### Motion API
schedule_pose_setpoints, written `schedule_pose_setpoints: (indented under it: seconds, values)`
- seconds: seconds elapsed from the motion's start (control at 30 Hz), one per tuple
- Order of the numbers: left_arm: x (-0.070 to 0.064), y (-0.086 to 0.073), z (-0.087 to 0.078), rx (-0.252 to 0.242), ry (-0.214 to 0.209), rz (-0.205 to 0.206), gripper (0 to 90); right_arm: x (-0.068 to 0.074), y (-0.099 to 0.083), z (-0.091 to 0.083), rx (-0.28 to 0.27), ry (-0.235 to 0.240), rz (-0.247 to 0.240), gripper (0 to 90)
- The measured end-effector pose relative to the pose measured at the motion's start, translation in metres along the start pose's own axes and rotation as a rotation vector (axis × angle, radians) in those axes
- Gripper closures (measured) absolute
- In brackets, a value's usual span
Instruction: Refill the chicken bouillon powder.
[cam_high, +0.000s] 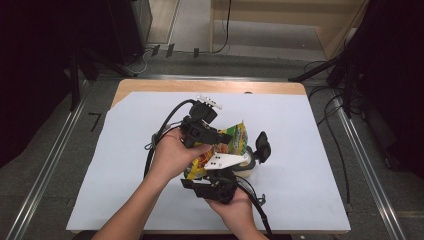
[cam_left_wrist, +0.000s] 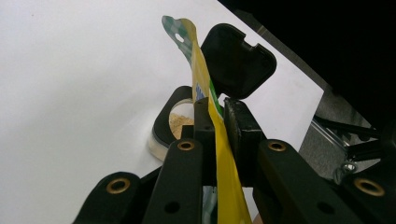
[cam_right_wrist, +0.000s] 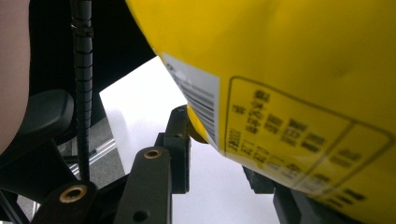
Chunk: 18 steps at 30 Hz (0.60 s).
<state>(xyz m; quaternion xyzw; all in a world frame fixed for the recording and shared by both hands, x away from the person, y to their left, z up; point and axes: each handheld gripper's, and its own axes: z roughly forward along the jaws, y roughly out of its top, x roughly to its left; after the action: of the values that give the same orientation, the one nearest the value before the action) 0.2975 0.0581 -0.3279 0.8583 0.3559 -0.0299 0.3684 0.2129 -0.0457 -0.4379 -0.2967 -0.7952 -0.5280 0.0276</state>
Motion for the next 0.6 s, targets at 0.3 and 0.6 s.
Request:
schedule_pose_setpoints:
  seconds: [0.3, 0.6]
  values:
    - [0.0008, 0.0011, 0.0000, -0.001, -0.007, -0.008, 83.8, -0.0015, 0.0003, -0.0007, -0.003, 0.012, 0.010, 67.8]
    - [-0.0006, 0.0063, 0.0037, 0.000, -0.021, 0.001, 83.6, -0.0036, 0.0007, -0.0045, -0.011, 0.009, 0.041, 68.5]
